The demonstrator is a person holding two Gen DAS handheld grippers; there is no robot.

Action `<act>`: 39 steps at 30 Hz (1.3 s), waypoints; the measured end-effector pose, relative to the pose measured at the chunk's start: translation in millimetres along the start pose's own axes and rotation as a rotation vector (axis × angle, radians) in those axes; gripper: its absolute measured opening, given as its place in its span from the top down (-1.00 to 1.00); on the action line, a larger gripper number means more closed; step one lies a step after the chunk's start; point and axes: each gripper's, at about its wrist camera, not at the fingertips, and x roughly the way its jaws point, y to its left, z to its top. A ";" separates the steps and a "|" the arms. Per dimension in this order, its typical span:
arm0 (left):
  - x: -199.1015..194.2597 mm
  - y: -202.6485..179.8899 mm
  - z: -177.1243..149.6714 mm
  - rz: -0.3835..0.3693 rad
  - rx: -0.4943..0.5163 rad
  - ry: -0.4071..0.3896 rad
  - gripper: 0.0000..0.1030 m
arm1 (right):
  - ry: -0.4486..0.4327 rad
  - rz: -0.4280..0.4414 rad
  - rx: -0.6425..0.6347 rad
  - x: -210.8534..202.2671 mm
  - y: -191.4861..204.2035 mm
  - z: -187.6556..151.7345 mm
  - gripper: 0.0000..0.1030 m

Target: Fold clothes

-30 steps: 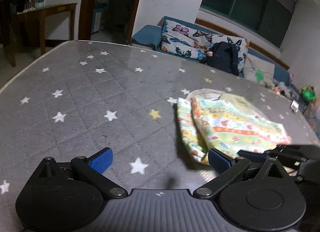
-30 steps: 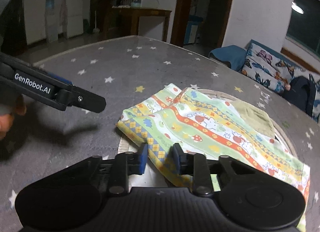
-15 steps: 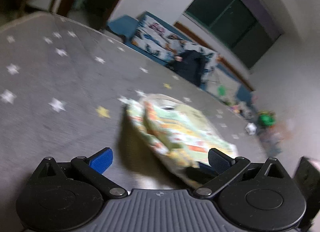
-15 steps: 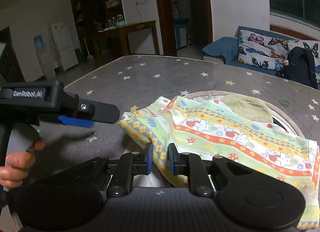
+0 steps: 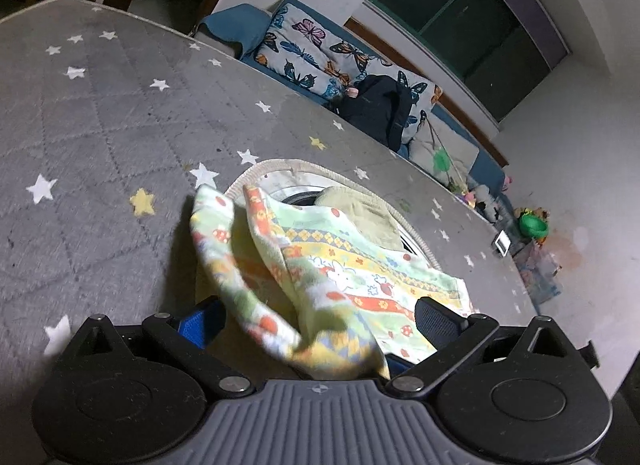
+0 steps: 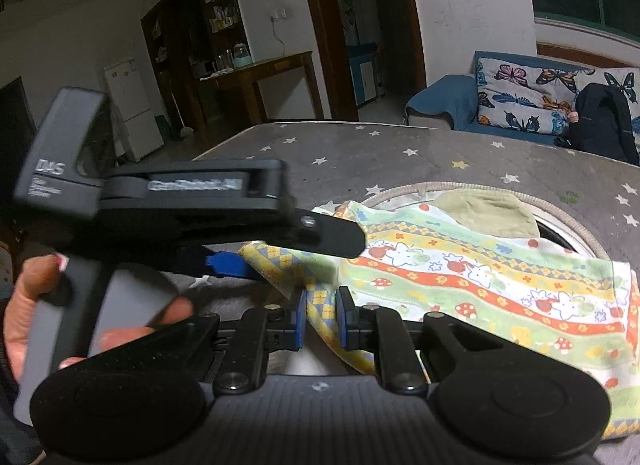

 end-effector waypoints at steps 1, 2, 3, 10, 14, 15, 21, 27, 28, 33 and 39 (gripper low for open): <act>1.4 -0.2 -0.9 0.003 0.005 0.001 -0.94 | 0.000 0.004 0.000 -1.3 0.3 -0.8 0.73; 2.6 -0.5 -1.9 0.006 0.010 0.002 -0.88 | 0.000 0.008 0.001 -2.5 0.6 -1.7 0.73; 3.2 -0.9 -3.3 0.004 0.014 0.003 -0.81 | -0.001 0.013 -0.001 -3.7 0.9 -2.8 0.73; 9.2 1.2 -11.4 0.019 0.029 0.017 0.05 | 0.004 0.040 -0.008 -13.5 6.6 -9.9 0.73; 13.5 4.5 -11.2 0.037 0.034 0.025 0.48 | 0.013 0.045 -0.010 -16.2 6.4 -14.9 0.72; 13.9 4.5 -11.5 0.046 0.043 0.025 0.55 | 0.012 0.041 -0.008 -18.4 4.3 -16.1 0.71; 14.3 -1.4 -15.4 0.095 0.104 0.022 0.58 | -0.012 -0.040 0.033 -38.9 -25.7 -19.7 0.53; 13.1 -10.9 -16.8 0.133 0.161 0.015 0.58 | -0.026 -0.208 0.102 -45.8 -85.3 -15.7 0.17; 14.0 -12.0 -16.0 0.138 0.167 0.015 0.58 | -0.024 -0.230 0.120 -45.3 -95.9 -15.8 0.13; 16.7 -16.9 -13.8 0.158 0.207 0.012 0.58 | -0.014 -0.315 0.193 -35.4 -138.7 -17.3 0.08; 20.0 -17.9 -12.6 0.184 0.246 0.015 0.58 | -0.014 -0.380 0.208 -23.6 -160.2 -19.0 -0.01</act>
